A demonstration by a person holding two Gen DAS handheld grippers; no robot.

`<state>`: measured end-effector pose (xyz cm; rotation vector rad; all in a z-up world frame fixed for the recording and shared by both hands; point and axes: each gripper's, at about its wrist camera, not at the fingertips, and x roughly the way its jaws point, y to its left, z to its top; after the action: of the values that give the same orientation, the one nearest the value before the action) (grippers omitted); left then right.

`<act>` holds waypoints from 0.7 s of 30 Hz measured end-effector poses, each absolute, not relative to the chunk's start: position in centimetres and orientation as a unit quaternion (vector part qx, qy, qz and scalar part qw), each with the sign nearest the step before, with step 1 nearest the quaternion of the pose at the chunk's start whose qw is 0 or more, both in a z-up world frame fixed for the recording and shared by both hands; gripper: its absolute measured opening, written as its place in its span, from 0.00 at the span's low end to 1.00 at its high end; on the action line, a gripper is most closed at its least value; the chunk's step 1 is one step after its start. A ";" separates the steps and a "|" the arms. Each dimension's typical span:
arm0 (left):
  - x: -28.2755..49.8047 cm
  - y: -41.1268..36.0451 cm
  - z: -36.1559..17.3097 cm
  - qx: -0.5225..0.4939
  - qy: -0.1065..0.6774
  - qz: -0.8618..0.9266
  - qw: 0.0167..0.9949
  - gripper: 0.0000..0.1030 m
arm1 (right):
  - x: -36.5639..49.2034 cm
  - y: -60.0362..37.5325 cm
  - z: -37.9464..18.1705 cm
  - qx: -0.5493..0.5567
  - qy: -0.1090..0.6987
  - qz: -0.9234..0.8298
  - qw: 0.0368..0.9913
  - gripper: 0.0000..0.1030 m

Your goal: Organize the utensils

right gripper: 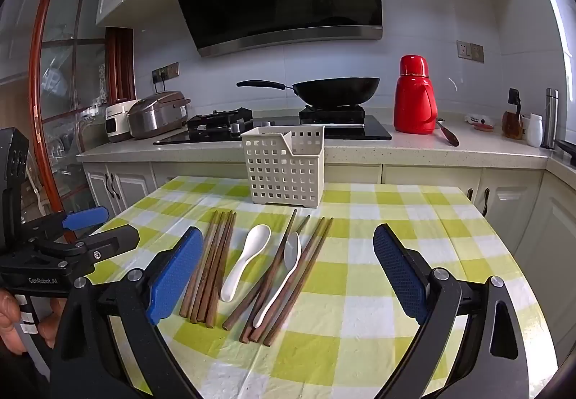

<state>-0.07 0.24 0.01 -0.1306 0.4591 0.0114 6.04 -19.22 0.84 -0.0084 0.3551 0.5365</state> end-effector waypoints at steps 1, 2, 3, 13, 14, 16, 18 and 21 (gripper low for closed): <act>-0.1 0.3 0.0 -0.067 0.227 0.006 0.972 0.96 | 6.0 -19.2 0.8 -0.005 0.174 0.264 0.949 0.87; 0.1 0.7 0.0 -0.068 0.231 0.009 0.971 0.96 | 6.0 -19.2 0.8 -0.005 0.175 0.264 0.949 0.87; 0.3 0.7 0.0 -0.062 0.235 0.012 0.970 0.96 | 6.1 -19.2 0.8 -0.004 0.176 0.264 0.948 0.87; -0.1 0.1 0.3 -0.054 0.223 0.018 0.973 0.96 | 6.2 -19.6 1.1 -0.004 0.177 0.265 0.948 0.87; -0.2 0.0 0.3 -0.054 0.223 0.018 0.973 0.96 | 6.0 -19.4 1.0 -0.005 0.175 0.264 0.948 0.87; -0.2 0.0 0.3 -0.054 0.223 0.019 0.973 0.96 | 6.0 -19.4 1.1 -0.004 0.175 0.264 0.949 0.87; -0.2 0.0 0.3 -0.055 0.223 0.018 0.973 0.96 | 6.0 -19.4 0.9 -0.005 0.176 0.264 0.948 0.87; -0.1 -0.1 0.3 -0.055 0.223 0.020 0.973 0.96 | 6.0 -19.4 1.0 -0.004 0.176 0.264 0.948 0.87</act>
<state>-0.15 -0.06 0.27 -0.1118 0.4500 0.0397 6.00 -19.37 0.99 -0.0084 0.3589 0.5380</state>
